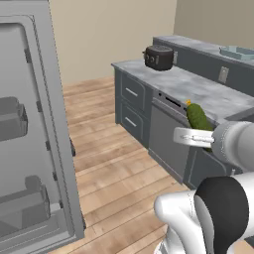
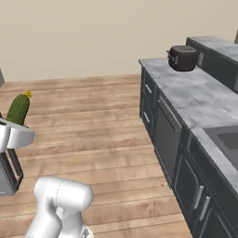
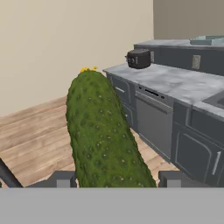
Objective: Place the cold items (cucumber and broccoli) from the fridge in one tupperware on the dining counter. Place the warm items (kebab skewer and hot dog) in the stove area in another tupperware.
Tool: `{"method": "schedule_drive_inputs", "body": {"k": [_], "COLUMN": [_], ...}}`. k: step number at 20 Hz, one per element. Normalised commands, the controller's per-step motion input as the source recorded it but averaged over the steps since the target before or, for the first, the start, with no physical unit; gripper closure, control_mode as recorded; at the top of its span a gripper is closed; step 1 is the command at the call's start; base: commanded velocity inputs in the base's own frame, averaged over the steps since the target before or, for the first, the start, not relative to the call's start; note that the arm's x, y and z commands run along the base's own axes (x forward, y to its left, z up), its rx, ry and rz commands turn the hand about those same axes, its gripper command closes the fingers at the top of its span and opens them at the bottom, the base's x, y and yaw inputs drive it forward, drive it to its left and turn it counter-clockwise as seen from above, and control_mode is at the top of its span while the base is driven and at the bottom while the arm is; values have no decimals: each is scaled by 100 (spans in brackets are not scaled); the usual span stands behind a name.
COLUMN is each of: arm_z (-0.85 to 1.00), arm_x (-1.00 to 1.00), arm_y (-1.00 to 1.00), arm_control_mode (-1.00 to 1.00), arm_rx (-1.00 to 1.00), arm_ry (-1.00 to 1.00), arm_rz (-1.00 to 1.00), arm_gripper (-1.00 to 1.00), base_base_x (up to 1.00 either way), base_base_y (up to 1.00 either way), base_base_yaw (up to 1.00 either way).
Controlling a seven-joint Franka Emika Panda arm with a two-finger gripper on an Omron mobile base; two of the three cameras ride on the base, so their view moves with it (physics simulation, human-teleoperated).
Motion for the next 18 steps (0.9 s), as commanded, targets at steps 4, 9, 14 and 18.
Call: {"method": "schedule_drive_inputs", "body": {"k": [4, 9, 14, 18], "arm_z": [0, 0, 0, 0], "arm_x": [0, 0, 0, 0], "arm_y": [0, 0, 0, 0], "arm_control_mode": [100, 100, 100, 100], "arm_rx": [0, 0, 0, 0], "arm_ry": [0, 0, 0, 0], "arm_rz": [0, 0, 0, 0], "arm_gripper": [100, 100, 100, 100], "base_base_x": [64, 68, 83, 96], "base_base_y": [-44, -56, -29, -2], "base_base_yaw": [53, 41, 12, -7]}}
